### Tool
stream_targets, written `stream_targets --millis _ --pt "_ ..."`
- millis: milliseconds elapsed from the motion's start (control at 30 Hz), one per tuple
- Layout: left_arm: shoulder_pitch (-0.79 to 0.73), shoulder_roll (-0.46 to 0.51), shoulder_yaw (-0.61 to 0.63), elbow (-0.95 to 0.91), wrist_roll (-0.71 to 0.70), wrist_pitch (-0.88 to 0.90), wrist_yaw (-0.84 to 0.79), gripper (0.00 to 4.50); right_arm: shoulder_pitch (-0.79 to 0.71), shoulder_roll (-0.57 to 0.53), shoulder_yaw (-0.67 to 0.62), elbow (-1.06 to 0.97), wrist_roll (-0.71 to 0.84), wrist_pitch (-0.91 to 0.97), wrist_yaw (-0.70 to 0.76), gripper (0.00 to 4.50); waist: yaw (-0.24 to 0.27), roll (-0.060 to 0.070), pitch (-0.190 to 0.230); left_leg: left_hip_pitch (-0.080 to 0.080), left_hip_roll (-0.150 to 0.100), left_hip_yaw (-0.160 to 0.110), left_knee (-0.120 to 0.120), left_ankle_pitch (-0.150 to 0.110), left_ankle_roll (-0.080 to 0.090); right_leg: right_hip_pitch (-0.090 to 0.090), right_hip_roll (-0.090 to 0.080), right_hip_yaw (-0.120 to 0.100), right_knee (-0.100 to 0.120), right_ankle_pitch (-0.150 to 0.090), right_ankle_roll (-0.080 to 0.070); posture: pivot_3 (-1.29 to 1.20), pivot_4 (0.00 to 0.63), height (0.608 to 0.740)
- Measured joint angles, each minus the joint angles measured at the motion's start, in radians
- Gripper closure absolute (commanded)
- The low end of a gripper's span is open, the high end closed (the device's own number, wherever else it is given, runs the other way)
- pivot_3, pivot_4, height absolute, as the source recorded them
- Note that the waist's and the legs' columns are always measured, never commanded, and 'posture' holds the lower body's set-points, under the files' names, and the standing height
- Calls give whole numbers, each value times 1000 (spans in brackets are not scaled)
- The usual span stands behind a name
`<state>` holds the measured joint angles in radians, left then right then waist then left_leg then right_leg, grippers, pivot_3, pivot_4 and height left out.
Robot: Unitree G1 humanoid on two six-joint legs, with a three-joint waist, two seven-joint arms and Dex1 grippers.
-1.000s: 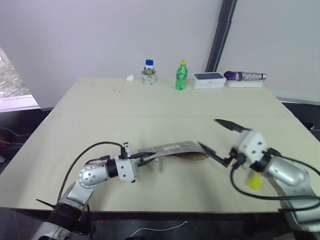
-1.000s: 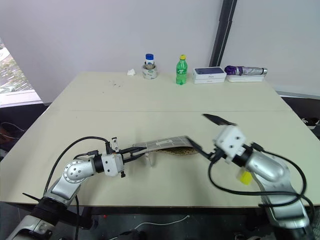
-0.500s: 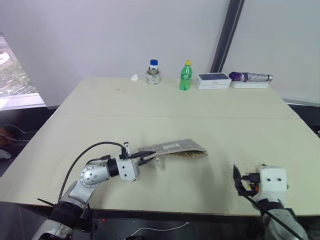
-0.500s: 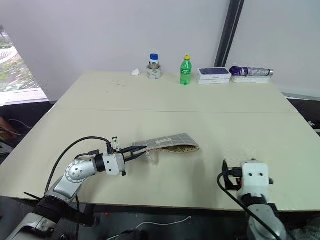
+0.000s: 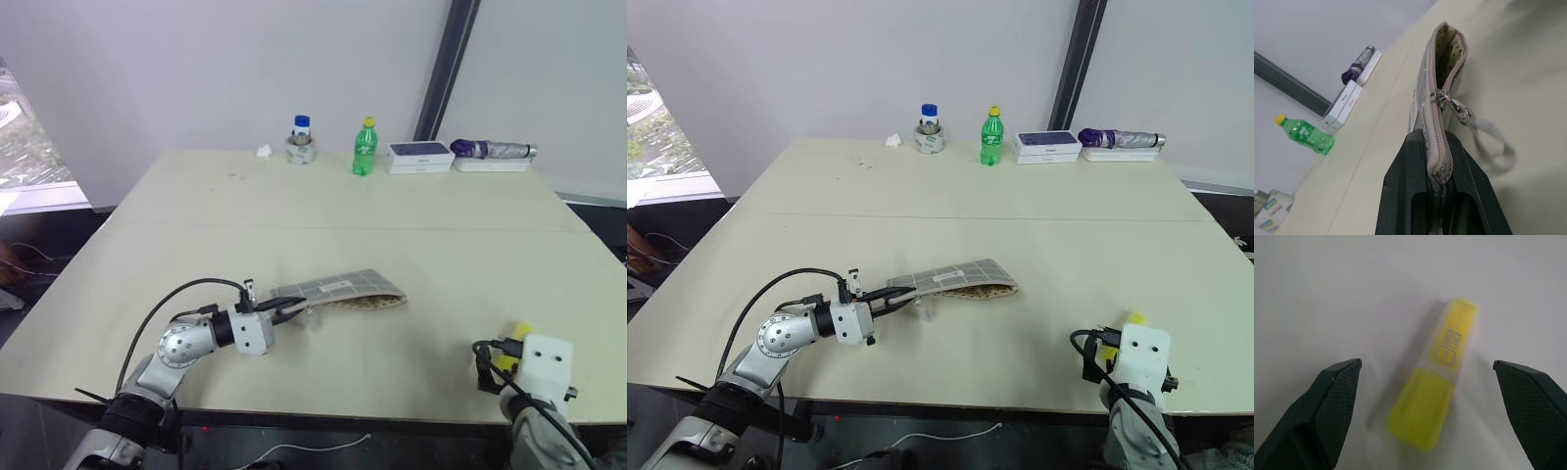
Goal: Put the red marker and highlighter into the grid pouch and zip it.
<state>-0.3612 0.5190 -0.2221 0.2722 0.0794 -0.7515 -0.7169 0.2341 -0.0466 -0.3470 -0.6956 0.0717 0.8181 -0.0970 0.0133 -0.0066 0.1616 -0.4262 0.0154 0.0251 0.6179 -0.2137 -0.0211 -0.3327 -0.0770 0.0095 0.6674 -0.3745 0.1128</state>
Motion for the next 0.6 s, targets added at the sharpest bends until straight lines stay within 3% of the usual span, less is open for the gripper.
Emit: stream_targets --millis 100,200,367,400,600 --pt "1 -1 0 -1 1 1 1 4500 -36 0 -18 17 13 29 -1 23 -7 -1 0 1 0 0 0 0 0 0 0 0 1 0 0 0 150 740" --pt "1 -2 0 -6 5 3 2 4500 -99 -21 -56 62 30 56 2 818 -11 -1 -1 1 0 0 0 0 0 0 0 1 1 0 0 0 150 740" --pt "3 -2 0 -10 7 5 2 4500 -146 -75 -71 124 34 70 25 3316 -7 -1 -1 1 0 0 1 0 0 0 0 1 1 0 0 0 150 740" --pt "3 -2 0 -11 8 5 2 4500 -148 -82 -71 129 35 69 29 3633 -6 -1 -1 1 0 0 1 0 0 1 0 1 0 0 0 0 150 740" --pt "3 -8 0 -12 11 7 6 4500 -151 -245 -19 246 31 -87 188 3606 -12 -1 -1 1 -1 1 2 0 1 1 0 1 1 0 0 0 150 740"
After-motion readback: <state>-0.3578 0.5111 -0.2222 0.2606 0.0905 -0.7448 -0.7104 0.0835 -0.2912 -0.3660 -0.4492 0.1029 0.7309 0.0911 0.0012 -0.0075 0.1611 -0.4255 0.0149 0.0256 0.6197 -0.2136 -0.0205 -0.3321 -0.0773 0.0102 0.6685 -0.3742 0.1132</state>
